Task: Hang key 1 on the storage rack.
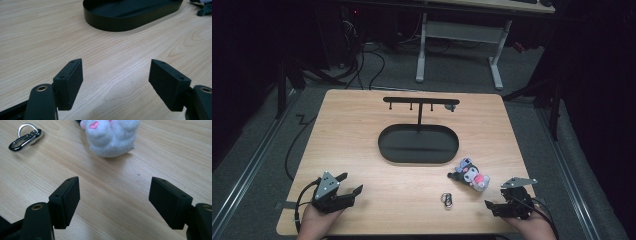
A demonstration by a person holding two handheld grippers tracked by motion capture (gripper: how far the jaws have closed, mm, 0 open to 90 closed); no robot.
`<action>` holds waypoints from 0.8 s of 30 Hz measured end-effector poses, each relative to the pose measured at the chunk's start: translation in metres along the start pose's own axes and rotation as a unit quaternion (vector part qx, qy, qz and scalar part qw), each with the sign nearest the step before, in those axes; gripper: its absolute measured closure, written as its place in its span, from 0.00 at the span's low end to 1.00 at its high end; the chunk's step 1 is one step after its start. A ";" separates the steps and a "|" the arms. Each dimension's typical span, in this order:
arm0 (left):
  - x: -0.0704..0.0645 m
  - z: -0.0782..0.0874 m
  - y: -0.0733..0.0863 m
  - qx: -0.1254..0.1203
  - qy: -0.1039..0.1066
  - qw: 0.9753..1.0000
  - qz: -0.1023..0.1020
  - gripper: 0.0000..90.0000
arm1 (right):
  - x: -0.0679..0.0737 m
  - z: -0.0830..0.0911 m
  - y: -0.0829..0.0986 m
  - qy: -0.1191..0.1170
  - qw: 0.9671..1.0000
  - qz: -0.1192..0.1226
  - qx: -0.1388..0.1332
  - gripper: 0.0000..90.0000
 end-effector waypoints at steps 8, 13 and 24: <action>0.002 0.000 0.000 -0.001 -0.001 1.000 -0.002 0.31 | 0.003 0.001 -0.013 0.005 0.999 0.024 0.021 0.23; 0.002 0.000 0.001 -0.001 0.000 1.000 -0.001 0.31 | 0.004 -0.002 -0.019 0.012 0.999 0.032 0.025 0.19; -0.001 -0.004 0.001 0.006 0.003 1.000 -0.003 0.30 | 0.009 -0.009 -0.035 0.022 0.991 0.105 0.080 0.16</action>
Point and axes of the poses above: each handheld gripper's, and its own axes: z roughly backward along the jaws, y roughly out of its underside, x roughly to its left, the point moved 3 cm from there along -z, roughly forward along the jaws, and after that the axes turned 15 degrees about y, right-handed, at the moved point
